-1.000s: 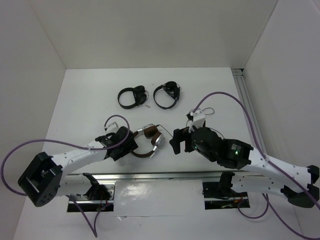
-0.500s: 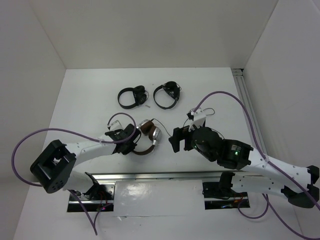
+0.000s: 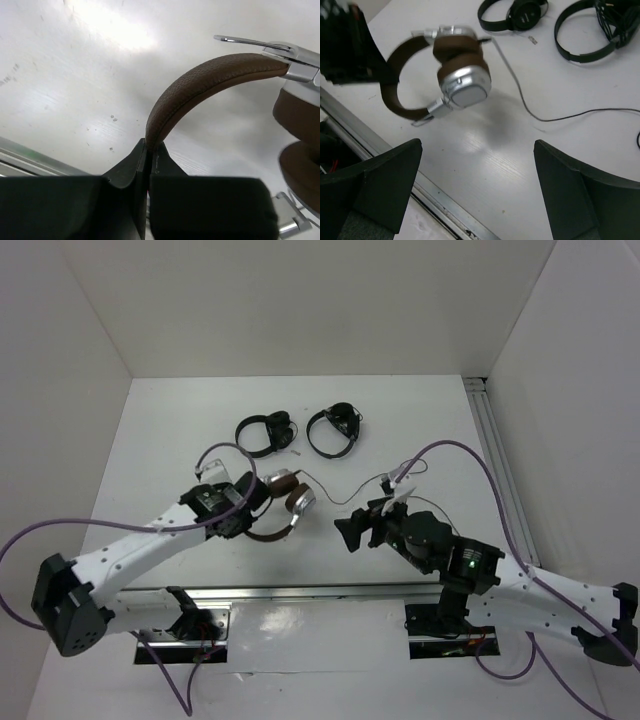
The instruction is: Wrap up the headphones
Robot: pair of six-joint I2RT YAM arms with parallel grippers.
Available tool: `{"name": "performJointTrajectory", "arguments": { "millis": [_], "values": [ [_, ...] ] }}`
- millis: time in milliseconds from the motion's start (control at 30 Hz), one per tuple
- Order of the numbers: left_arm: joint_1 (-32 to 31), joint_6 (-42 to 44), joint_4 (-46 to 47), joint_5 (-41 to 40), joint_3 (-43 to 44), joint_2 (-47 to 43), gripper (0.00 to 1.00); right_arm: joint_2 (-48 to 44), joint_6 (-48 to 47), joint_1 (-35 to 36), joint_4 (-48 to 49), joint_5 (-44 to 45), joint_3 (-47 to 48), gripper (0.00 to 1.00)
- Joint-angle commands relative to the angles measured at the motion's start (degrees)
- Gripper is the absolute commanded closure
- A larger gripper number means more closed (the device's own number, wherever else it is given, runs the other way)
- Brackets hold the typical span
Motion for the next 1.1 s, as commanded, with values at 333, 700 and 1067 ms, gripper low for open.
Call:
{"name": "performJointTrajectory", "arguments": {
  "millis": [333, 700, 1067],
  "values": [
    [0.29, 31.22, -17.74, -14.4, 28.55, -13.66, 1.0, 12.23, -29.3, 0.43, 58.68, -7.73, -17.74, 0.13],
    [0.82, 36.34, -18.37, -8.6, 33.74, -15.94, 1.0, 23.75, -26.43, -8.36, 72.05, -22.31, -18.11, 0.21],
    [0.82, 36.34, -16.34, -6.31, 33.74, -16.65, 1.0, 16.92, -20.27, -11.0, 71.54, -31.64, -18.73, 0.27]
  ]
}}
